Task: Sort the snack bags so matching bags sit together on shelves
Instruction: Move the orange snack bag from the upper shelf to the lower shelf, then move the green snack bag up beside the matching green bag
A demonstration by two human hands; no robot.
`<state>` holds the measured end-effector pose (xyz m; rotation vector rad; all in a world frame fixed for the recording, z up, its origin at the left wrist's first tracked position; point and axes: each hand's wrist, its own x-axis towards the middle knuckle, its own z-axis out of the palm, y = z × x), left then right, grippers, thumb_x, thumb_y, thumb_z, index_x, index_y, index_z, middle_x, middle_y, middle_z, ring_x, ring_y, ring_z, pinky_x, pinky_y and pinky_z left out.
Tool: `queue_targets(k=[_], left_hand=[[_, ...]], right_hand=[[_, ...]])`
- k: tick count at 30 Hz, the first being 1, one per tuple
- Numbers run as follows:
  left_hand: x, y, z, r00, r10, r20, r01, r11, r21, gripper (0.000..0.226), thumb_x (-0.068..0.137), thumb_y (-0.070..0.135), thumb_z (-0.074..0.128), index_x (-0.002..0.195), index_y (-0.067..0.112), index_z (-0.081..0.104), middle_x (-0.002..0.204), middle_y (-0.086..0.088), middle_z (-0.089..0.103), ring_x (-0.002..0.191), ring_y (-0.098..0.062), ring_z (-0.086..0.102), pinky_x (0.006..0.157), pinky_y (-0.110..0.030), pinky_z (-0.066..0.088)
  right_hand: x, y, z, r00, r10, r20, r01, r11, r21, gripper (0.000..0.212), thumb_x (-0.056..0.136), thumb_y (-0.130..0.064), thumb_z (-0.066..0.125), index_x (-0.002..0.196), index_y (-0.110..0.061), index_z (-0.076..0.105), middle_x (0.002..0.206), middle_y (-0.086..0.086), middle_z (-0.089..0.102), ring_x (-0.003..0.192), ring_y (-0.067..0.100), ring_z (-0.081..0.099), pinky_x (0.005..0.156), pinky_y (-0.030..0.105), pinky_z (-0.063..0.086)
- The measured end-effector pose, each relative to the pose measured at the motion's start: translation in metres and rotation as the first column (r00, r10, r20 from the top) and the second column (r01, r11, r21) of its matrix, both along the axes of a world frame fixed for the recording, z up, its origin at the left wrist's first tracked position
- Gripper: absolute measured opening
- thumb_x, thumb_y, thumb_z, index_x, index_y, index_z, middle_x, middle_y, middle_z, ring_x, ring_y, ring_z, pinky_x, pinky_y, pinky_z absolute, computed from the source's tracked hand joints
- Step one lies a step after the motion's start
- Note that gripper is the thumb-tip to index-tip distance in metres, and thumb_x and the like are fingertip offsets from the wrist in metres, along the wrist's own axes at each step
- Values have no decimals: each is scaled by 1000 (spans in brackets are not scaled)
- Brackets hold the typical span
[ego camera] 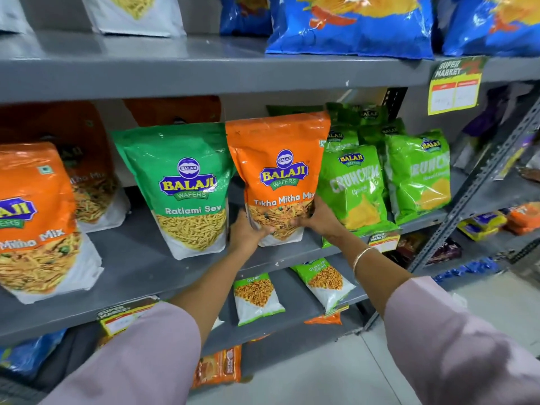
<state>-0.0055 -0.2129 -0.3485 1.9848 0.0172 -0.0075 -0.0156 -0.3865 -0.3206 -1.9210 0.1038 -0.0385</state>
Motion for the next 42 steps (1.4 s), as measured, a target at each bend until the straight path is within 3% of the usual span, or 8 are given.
queue_targets(k=[3, 8, 11, 14, 19, 26, 34, 42], left_hand=[[-4, 10, 4, 978, -10, -206, -10, 995, -97, 66, 73, 26, 75, 125, -2, 44, 131, -20, 51, 122, -33, 48, 99, -45, 43], [-25, 60, 7, 866, -134, -482, 7, 967, -256, 55, 80, 21, 68, 122, -7, 48, 117, -18, 53, 114, -32, 51, 91, -39, 43], [-34, 103, 10, 797, -151, -585, 14, 973, -232, 56, 86, 20, 60, 131, -8, 40, 114, -23, 48, 120, -36, 49, 94, -37, 43], [-28, 142, 15, 822, -46, -568, -75, 979, -188, 53, 89, 19, 57, 132, -6, 38, 124, -27, 46, 119, -35, 49, 99, -38, 41], [-7, 172, 11, 922, 173, -348, -201, 979, -44, 73, 76, 18, 73, 134, -1, 34, 139, -20, 42, 124, -32, 45, 87, -36, 40], [10, 171, -7, 979, 104, -173, -111, 993, -31, 62, 61, 13, 83, 114, 4, 52, 125, -14, 60, 113, -26, 57, 82, -30, 45], [-13, 193, 3, 983, 177, -56, -175, 984, 43, 57, 55, 18, 87, 105, 7, 60, 114, -16, 67, 100, -24, 62, 55, -12, 44], [-61, 223, 16, 991, 132, -11, -132, 991, 24, 66, 60, 15, 84, 118, 7, 55, 124, -14, 62, 114, -28, 58, 94, -35, 48]], right_hand=[[-4, 4, 4, 998, -9, -59, 12, 998, 55, 69, 70, 3, 73, 129, 1, 38, 126, 16, 56, 114, 26, 53, 98, 37, 44], [-15, 14, 21, 907, 11, -420, -152, 941, -303, 20, 75, -14, 71, 75, -2, 55, 43, 2, 56, 30, 3, 50, 39, 16, 38], [-22, 40, 34, 739, 187, -647, -347, 929, -128, 21, 83, -20, 64, 68, -8, 55, 53, 3, 60, 48, 12, 57, 51, 23, 45], [-17, 81, 37, 802, 262, -536, -355, 932, -76, 22, 85, -20, 63, 94, 0, 63, 84, 13, 63, 75, 16, 58, 66, 25, 46], [2, 136, 14, 850, 291, -438, -334, 942, -22, 90, 82, -17, 67, 147, -2, 7, 156, 15, 17, 139, 29, 29, 108, 38, 34], [26, 162, -20, 953, 272, -135, -258, 959, 117, 69, 68, 15, 70, 129, 4, 40, 135, 24, 50, 123, 33, 49, 83, 20, 53], [11, 184, -23, 981, 188, -39, -190, 980, -51, 77, 61, -6, 83, 128, -4, 45, 130, 15, 57, 120, 27, 52, 94, 31, 43], [-34, 210, -5, 973, 230, 10, -227, 966, -119, 76, 59, -10, 85, 125, -4, 47, 126, 14, 61, 116, 27, 55, 94, 30, 45]])
